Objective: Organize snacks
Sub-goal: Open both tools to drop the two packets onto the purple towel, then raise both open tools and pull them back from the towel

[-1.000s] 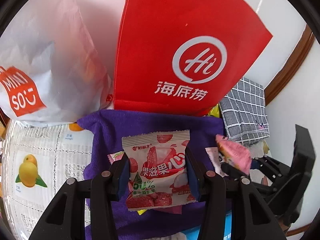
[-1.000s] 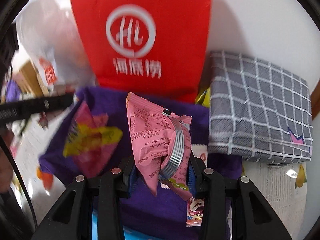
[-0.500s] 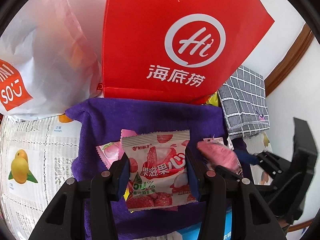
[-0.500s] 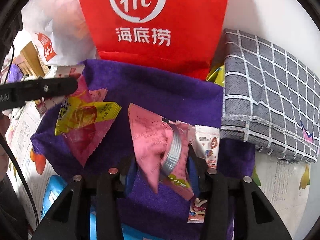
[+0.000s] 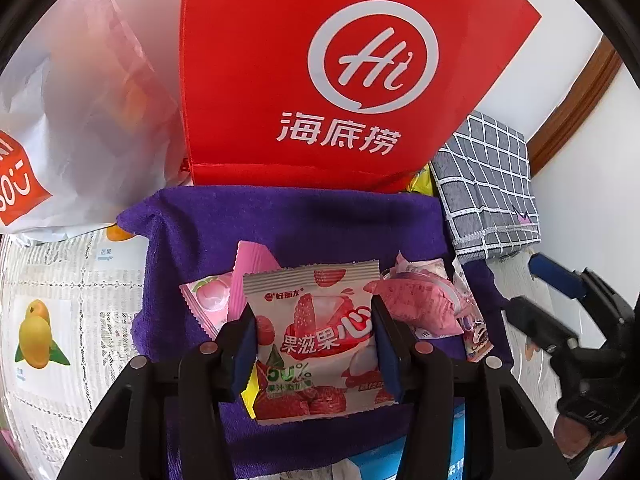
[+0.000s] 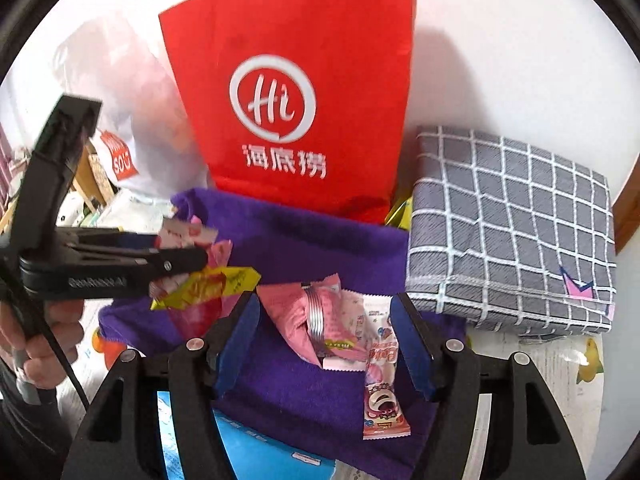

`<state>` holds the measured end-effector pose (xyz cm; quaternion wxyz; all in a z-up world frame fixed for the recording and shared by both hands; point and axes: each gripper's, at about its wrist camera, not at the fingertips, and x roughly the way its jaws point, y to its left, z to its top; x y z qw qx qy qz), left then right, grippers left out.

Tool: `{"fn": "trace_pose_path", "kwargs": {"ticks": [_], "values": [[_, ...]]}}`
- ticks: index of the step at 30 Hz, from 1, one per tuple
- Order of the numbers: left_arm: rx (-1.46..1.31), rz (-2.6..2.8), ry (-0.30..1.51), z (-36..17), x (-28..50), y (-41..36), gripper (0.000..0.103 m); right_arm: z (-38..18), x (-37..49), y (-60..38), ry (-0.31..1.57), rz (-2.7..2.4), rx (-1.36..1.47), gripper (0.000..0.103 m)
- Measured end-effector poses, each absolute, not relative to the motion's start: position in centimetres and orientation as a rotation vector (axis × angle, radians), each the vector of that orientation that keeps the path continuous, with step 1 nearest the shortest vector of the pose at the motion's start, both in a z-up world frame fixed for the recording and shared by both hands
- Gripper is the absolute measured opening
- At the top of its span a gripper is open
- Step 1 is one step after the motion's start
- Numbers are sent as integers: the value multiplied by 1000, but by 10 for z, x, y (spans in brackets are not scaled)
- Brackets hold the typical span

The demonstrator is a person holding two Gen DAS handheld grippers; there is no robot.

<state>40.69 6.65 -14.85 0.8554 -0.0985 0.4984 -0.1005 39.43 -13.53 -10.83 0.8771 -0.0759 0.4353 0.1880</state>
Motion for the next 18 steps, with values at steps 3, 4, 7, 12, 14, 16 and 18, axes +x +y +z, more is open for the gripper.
{"fn": "trace_pose_path", "kwargs": {"ticks": [3,4,7,12,14,16,18], "values": [[-209,-230,1047,-147,406,66,51,-102,392,-135,888,387,-151,67],[-215,-244,1045,-146,406,65,55,-100,391,-136,883,385,-148,67],[-229,-272,1043,-144,406,63,70,-98,389,-137,875,384,-146,67],[-226,-277,1048,-142,405,63,72,-100,390,-136,879,371,-147,67],[-232,-277,1048,-142,405,65,73,-101,391,-136,881,367,-144,67],[-234,-275,1045,-141,405,66,73,-101,391,-137,880,363,-141,67],[-234,-270,1038,-139,404,68,73,-100,391,-137,875,358,-138,67]]}}
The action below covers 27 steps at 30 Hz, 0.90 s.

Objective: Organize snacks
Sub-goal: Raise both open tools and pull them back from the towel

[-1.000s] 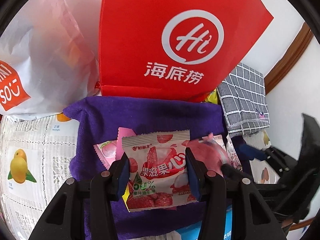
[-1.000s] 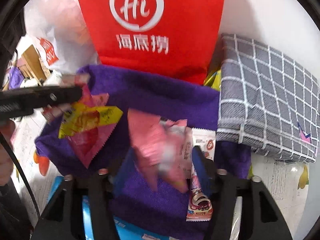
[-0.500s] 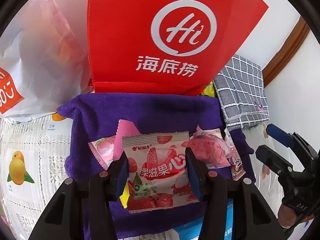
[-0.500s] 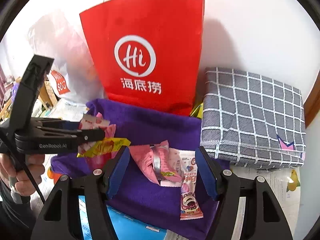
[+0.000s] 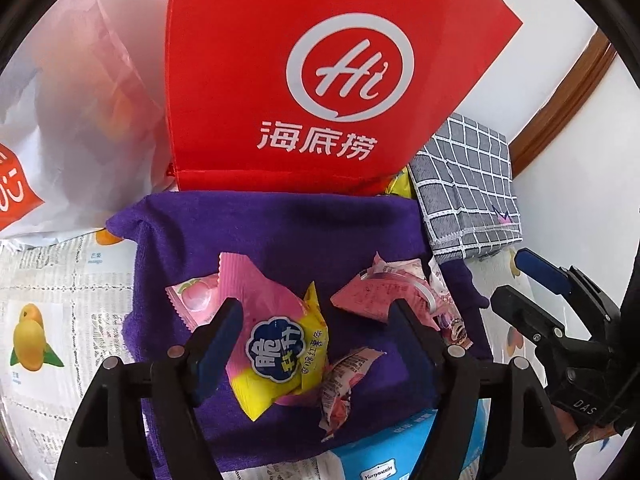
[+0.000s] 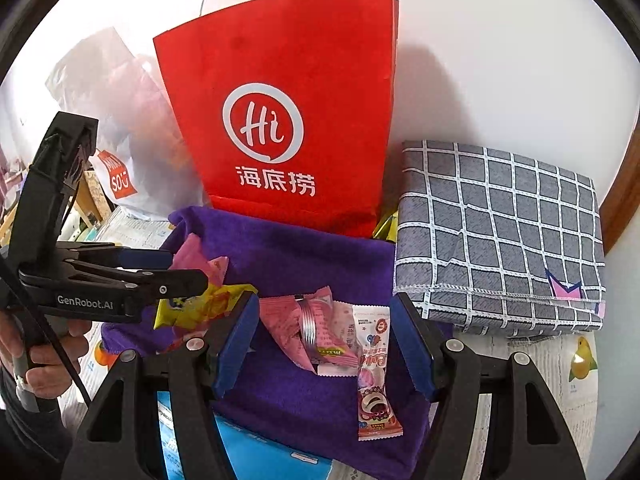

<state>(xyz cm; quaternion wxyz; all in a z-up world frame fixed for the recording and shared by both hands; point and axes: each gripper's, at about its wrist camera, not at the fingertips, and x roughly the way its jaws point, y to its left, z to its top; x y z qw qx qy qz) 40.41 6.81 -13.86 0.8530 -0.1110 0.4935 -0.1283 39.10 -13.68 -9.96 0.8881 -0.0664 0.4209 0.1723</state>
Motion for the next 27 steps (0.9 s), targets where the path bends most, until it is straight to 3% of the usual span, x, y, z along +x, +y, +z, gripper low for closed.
{"fn": "trace_pose_path", "kwargs": {"ticks": [12,27], "values": [[-170,-276,989,-118,390,58,73,-77,363,-138,775,303,-105,67],[-153,-325,904,-73,352,52,73,-68,290,-158,827,157,-66,67]]}}
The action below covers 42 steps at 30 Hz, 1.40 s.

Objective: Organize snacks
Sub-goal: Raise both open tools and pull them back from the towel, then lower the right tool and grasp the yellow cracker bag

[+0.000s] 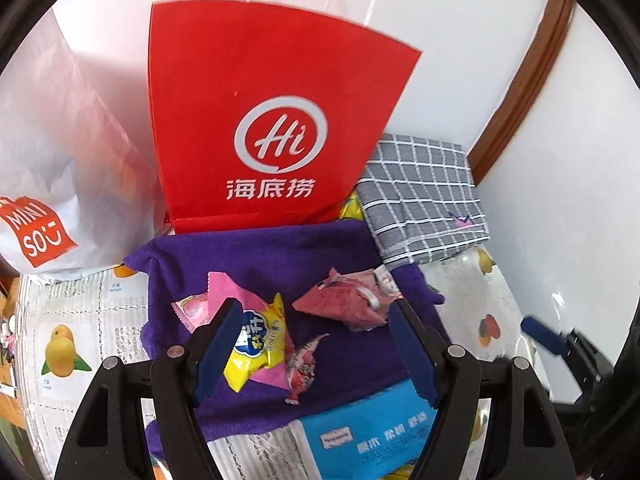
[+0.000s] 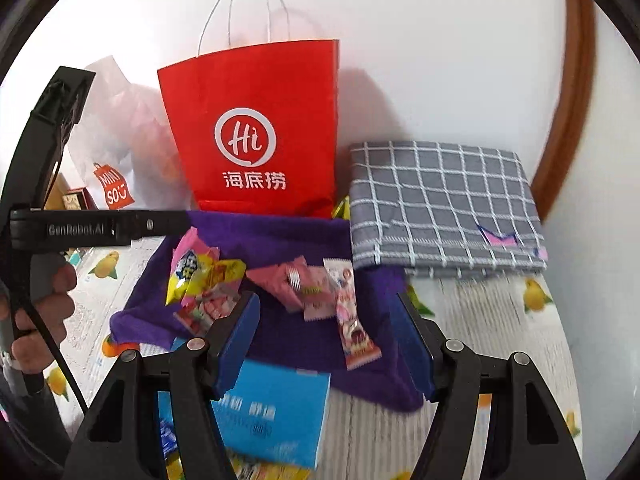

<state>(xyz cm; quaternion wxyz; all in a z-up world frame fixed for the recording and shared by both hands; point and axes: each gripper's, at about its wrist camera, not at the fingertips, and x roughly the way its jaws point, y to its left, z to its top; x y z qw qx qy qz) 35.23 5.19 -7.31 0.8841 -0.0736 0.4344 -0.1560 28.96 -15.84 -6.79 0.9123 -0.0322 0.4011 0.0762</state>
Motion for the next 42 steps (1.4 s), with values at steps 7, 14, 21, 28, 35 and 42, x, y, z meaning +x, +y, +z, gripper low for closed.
{"fn": "trace_pose_path", "kwargs": {"ticks": [7,14,21,28,35,42], "values": [[-156,-329,876,-54,330,53,73,-64,246,-168,870,146,-25,67],[-122,-344,899,-56,298,51,73,-73,207,-166,865,156,8,67],[-51,-317,913,-64,266,57,73,-99,187,-159,910,184,77,67],[-52,-290,930,-71,245,71,73,-115,164,-147,936,206,97,67],[-75,-269,938,-78,226,86,73,-124,141,-131,950,242,85,67],[-90,-254,960,-88,213,90,73,-138,122,-112,985,308,79,67]]}}
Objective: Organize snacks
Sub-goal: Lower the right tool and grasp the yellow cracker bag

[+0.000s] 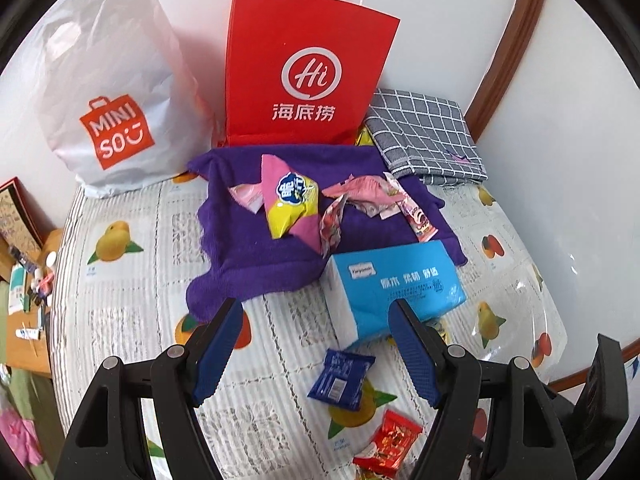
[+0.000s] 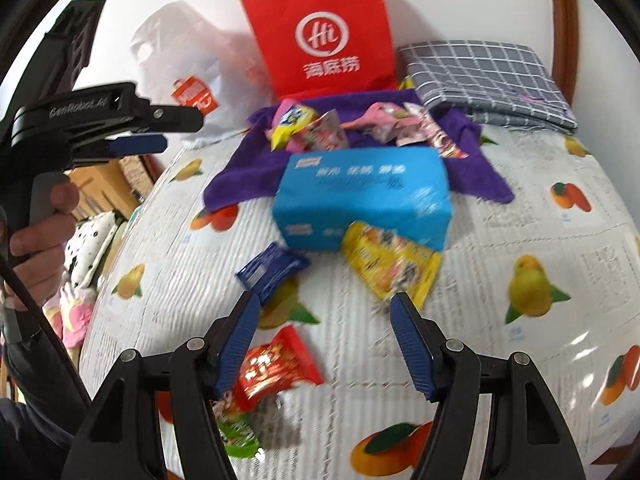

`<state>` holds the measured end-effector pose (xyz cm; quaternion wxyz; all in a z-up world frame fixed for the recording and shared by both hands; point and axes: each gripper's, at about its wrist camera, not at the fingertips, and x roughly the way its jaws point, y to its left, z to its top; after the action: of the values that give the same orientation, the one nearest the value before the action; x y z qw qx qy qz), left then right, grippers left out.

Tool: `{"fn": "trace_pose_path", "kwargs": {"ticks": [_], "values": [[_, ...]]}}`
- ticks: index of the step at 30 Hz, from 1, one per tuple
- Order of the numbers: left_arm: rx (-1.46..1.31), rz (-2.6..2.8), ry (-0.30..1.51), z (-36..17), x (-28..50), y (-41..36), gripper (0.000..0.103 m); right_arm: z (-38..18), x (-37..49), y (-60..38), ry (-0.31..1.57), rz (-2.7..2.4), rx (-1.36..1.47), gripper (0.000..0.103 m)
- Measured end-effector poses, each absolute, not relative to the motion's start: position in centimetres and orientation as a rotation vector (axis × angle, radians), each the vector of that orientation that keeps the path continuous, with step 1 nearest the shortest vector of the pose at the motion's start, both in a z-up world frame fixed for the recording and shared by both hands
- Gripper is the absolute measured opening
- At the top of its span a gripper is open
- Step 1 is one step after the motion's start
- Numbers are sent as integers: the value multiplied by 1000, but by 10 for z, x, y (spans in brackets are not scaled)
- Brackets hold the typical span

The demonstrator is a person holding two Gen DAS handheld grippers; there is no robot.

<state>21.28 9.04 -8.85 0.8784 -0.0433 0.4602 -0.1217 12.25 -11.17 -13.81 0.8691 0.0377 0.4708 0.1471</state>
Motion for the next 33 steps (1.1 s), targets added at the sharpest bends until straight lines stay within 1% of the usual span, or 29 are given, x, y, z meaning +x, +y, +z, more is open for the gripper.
{"fn": "trace_pose_path", "kwargs": {"ticks": [7,13,20,30,32,33], "values": [[-81,-252,971,-94,205,87,73,-157,117,-99,1032,325,33,67],[-57,-248,988,-105,202,84,73,-160,129,-115,1022,241,63,67],[-47,-243,1041,-130,203,83,73,-163,156,-128,961,162,27,67],[-45,-265,1121,-171,205,79,73,-195,188,-120,984,170,-38,67],[-42,-275,1130,-178,204,77,73,-204,190,-120,985,162,-57,62],[-41,-282,1131,-180,203,76,73,-206,188,-120,971,166,-64,62]]}}
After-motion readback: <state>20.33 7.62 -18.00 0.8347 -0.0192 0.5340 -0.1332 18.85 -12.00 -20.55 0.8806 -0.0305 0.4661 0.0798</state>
